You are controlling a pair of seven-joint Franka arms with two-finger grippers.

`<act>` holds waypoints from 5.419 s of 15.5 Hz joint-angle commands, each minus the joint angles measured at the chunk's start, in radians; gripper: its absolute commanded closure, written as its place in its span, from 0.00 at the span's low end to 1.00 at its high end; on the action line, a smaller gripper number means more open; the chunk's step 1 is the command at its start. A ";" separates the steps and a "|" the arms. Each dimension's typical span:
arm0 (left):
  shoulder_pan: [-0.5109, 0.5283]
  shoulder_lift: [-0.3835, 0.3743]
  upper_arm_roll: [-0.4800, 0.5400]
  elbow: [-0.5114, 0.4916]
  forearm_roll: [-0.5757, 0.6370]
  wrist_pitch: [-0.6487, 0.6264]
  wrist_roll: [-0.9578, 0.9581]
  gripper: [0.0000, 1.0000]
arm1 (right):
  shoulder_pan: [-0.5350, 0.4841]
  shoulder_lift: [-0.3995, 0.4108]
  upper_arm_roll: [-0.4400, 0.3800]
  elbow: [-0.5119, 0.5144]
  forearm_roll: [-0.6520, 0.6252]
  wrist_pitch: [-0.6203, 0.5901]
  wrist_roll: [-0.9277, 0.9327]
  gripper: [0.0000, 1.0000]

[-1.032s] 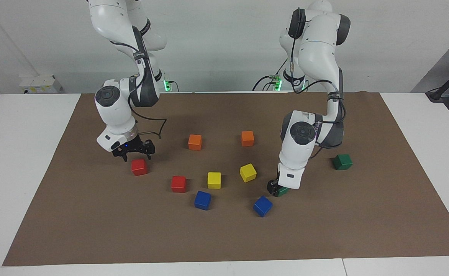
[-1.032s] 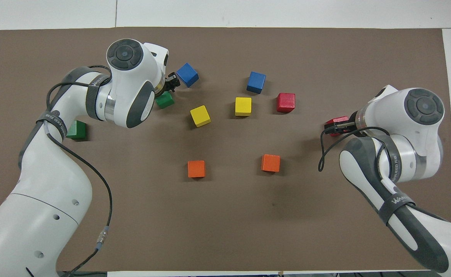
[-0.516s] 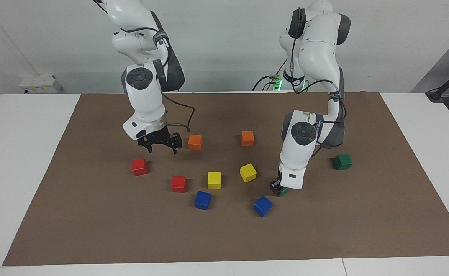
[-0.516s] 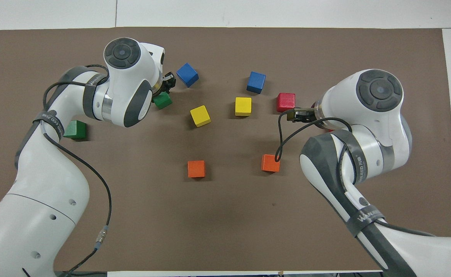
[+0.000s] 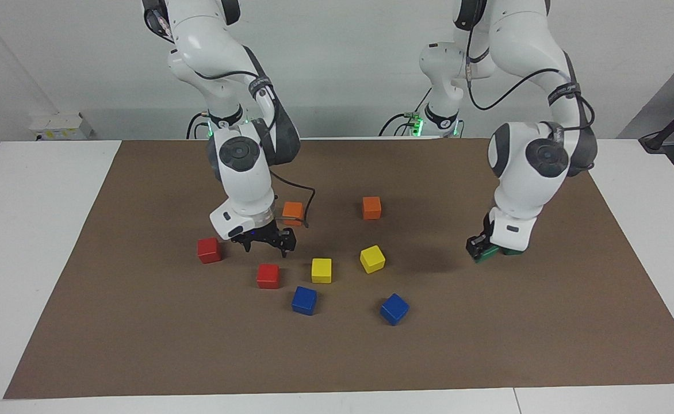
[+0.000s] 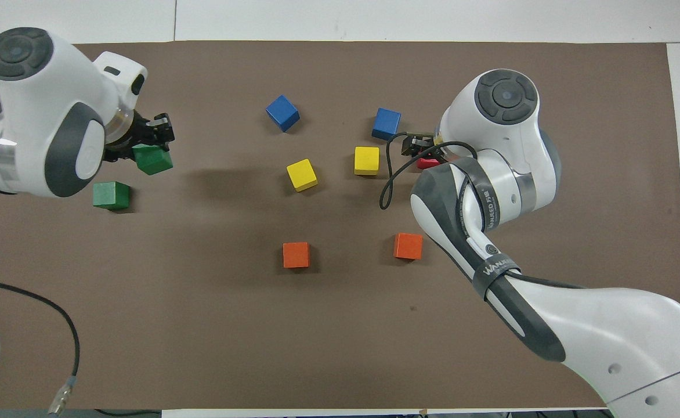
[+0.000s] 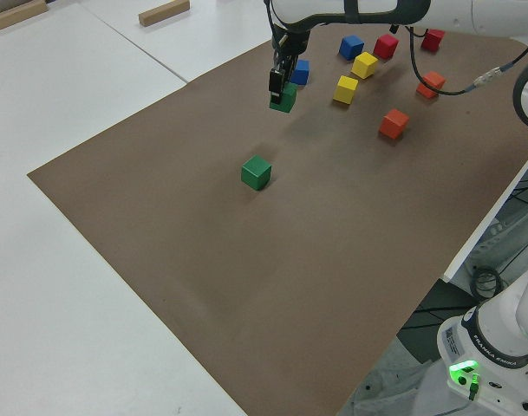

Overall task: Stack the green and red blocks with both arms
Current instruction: 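Stack the green blocks with the left gripper while the right gripper lifts red, then carry the red block onto the other red block with the right gripper, then open the left gripper and withdraw it from the green stack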

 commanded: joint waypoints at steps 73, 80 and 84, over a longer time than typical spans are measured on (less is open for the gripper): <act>0.224 -0.389 -0.005 -0.201 -0.066 -0.190 0.488 0.00 | -0.261 -0.338 0.006 -0.513 0.050 0.271 -0.787 1.00; 0.210 -0.381 -0.007 -0.126 -0.060 -0.245 0.482 0.00 | -0.283 -0.310 0.006 -0.508 0.058 0.299 -0.722 1.00; 0.215 -0.325 -0.013 0.000 -0.060 -0.352 0.483 0.00 | -0.278 -0.306 0.006 -0.510 0.090 0.270 -0.676 1.00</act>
